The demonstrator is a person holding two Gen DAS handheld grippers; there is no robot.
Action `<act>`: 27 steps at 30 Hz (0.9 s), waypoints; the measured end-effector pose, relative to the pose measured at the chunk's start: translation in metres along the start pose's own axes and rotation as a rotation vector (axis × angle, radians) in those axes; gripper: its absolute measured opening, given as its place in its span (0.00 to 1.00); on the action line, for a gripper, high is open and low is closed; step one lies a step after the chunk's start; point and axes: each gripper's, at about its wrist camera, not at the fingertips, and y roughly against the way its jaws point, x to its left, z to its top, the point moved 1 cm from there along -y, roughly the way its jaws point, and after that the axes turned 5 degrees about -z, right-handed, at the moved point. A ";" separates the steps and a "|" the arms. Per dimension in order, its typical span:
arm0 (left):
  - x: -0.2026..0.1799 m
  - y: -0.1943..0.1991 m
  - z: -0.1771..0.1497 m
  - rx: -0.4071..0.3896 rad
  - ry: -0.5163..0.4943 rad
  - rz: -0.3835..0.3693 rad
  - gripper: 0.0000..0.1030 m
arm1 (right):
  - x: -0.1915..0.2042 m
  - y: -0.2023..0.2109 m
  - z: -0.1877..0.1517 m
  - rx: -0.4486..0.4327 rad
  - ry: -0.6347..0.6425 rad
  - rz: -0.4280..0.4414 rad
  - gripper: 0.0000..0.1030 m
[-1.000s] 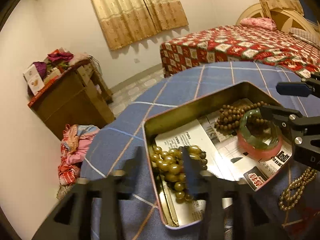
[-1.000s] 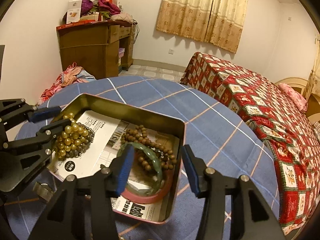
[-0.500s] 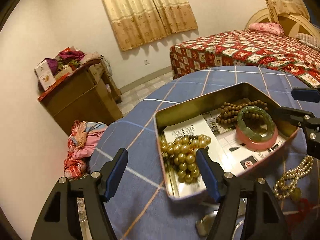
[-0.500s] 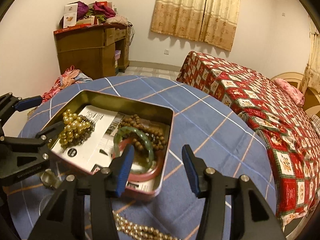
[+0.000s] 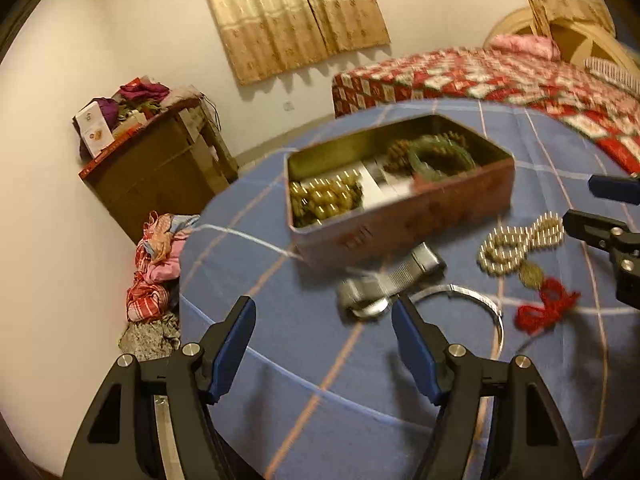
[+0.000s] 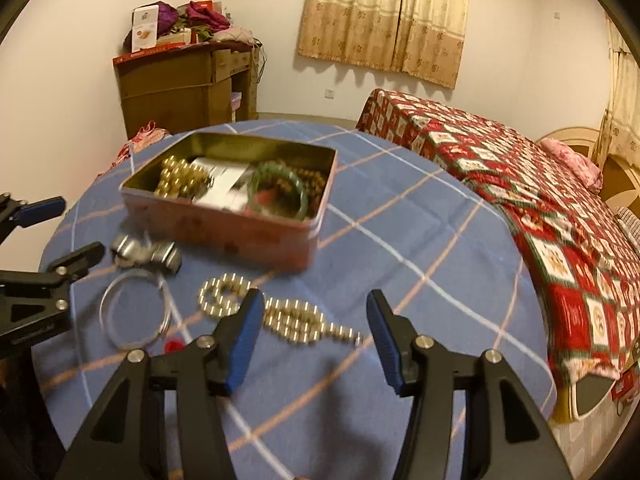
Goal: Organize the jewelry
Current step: 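Withdraw both tools from the tin toward the remaining jewelry, then grasp the silver bangle with the left tool while the right grasps the red cord tassel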
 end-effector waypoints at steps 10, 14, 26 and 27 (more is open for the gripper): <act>-0.017 -0.014 -0.009 0.058 -0.016 -0.085 0.60 | 0.002 -0.002 -0.014 0.009 -0.010 0.021 0.58; -0.023 -0.014 -0.011 0.078 -0.040 -0.149 0.05 | 0.005 -0.003 -0.018 0.013 -0.004 0.031 0.58; 0.006 0.013 -0.009 0.023 0.020 -0.143 0.02 | 0.015 0.005 -0.019 -0.006 0.012 0.094 0.58; 0.007 0.012 -0.010 0.024 0.018 -0.135 0.02 | 0.018 0.005 -0.020 -0.004 0.024 0.106 0.58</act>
